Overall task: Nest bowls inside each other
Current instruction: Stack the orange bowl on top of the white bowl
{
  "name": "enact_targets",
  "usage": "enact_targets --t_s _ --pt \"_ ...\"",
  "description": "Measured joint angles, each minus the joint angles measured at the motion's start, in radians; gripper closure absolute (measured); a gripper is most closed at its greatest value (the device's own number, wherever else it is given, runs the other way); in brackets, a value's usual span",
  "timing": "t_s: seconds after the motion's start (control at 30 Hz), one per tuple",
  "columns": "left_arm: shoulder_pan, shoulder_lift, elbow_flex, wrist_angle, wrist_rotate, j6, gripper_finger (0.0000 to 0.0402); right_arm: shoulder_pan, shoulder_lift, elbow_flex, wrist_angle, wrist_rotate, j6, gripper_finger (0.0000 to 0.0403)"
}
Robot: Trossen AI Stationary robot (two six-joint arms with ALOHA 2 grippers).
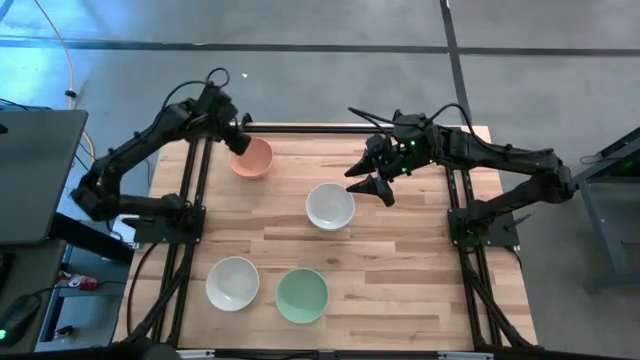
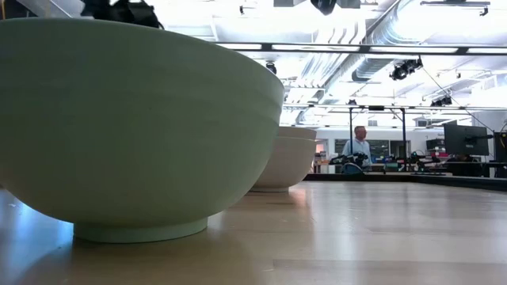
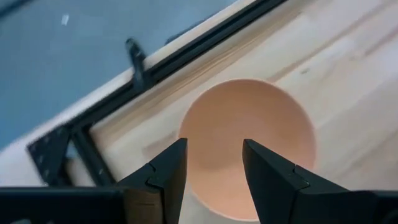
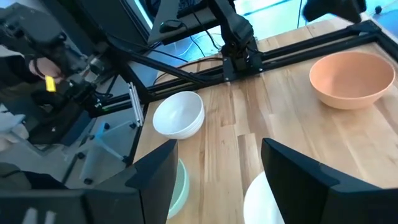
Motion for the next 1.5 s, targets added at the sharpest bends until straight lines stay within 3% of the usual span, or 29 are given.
enact_targets --t_s 0.27,0.53,0.93,1.5 --pt "-0.016 0.127 0.08 -0.075 -0.082 -0.146 0.0256 0.014 0.0 0.0 0.0 -0.026 0.042 0.0179" --pt "-0.029 0.238 0.101 -0.171 -0.14 -0.098 0.0256 0.044 0.0 0.0 -0.001 -0.03 0.052 0.0179" --pt "0.004 0.346 0.1 -0.182 -0.059 -0.051 0.0256 0.087 0.0 0.0 -0.007 -0.03 0.052 0.0179" --pt "0.033 0.365 0.083 -0.103 -0.066 -0.041 0.0256 0.094 0.0 0.0 -0.011 -0.019 0.058 0.0179"
